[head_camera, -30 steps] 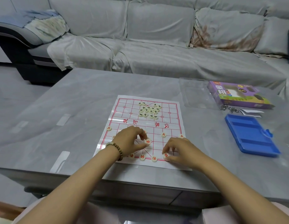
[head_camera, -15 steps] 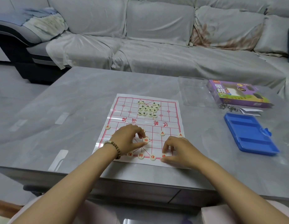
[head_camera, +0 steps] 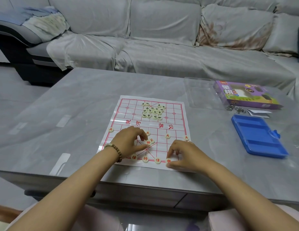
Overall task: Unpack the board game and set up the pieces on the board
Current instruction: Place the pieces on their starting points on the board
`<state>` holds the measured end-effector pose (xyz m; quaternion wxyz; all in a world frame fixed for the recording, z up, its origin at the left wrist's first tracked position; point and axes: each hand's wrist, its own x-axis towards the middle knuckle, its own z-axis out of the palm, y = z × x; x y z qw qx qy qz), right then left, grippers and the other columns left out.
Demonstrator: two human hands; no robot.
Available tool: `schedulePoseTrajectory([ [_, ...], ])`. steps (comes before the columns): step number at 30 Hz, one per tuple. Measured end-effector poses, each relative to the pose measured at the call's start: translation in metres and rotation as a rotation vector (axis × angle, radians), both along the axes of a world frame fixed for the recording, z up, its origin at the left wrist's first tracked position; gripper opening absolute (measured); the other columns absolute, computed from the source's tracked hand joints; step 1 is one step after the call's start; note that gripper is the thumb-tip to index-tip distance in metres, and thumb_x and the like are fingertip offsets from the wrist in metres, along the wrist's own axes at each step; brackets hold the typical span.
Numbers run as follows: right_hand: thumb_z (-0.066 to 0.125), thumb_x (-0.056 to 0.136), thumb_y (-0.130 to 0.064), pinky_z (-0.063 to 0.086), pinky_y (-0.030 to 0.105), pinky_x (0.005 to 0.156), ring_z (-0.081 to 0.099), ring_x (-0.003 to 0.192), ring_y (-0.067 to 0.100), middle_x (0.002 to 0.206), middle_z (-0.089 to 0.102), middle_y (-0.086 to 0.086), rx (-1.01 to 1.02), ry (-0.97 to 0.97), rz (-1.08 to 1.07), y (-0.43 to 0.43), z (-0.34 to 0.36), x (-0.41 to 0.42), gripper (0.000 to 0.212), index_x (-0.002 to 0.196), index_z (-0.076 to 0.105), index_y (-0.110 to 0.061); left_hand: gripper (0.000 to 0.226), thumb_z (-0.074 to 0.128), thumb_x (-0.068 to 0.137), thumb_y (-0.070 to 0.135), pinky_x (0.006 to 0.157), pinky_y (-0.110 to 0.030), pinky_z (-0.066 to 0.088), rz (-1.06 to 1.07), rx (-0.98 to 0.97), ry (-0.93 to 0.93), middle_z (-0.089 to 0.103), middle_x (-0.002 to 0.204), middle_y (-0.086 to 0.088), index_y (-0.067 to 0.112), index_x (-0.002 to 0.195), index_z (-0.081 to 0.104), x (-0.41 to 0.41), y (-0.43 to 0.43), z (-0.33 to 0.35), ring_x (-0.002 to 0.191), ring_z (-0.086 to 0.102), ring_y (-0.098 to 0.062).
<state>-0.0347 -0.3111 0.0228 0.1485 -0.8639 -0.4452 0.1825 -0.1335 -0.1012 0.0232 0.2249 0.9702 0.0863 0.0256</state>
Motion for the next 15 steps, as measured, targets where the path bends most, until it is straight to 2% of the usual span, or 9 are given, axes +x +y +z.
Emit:
schedulePoseTrajectory([
  [10, 0.070, 0.076, -0.049, 0.045, 0.022, 0.081, 0.051, 0.093, 0.006, 0.104, 0.057, -0.015, 0.010, -0.029, -0.013, -0.0007, -0.0032, -0.0008, 0.027, 0.095, 0.062, -0.032, 0.029, 0.062, 0.085, 0.041, 0.076, -0.015, 0.039, 0.016, 0.003, -0.003, 0.061, 0.110, 0.007, 0.025, 0.109, 0.061, -0.0039, 0.0025, 0.0015, 0.090, 0.045, -0.004],
  [15, 0.070, 0.076, -0.050, 0.038, 0.020, 0.084, 0.050, 0.093, 0.005, 0.105, 0.056, -0.015, -0.001, -0.061, 0.009, 0.0007, 0.0056, -0.0016, 0.028, 0.096, 0.063, -0.032, 0.028, 0.062, 0.085, 0.042, 0.076, -0.014, 0.039, 0.023, -0.001, -0.029, 0.061, 0.109, 0.007, 0.025, 0.108, 0.061, -0.0062, 0.0037, 0.0024, 0.090, 0.046, -0.005],
])
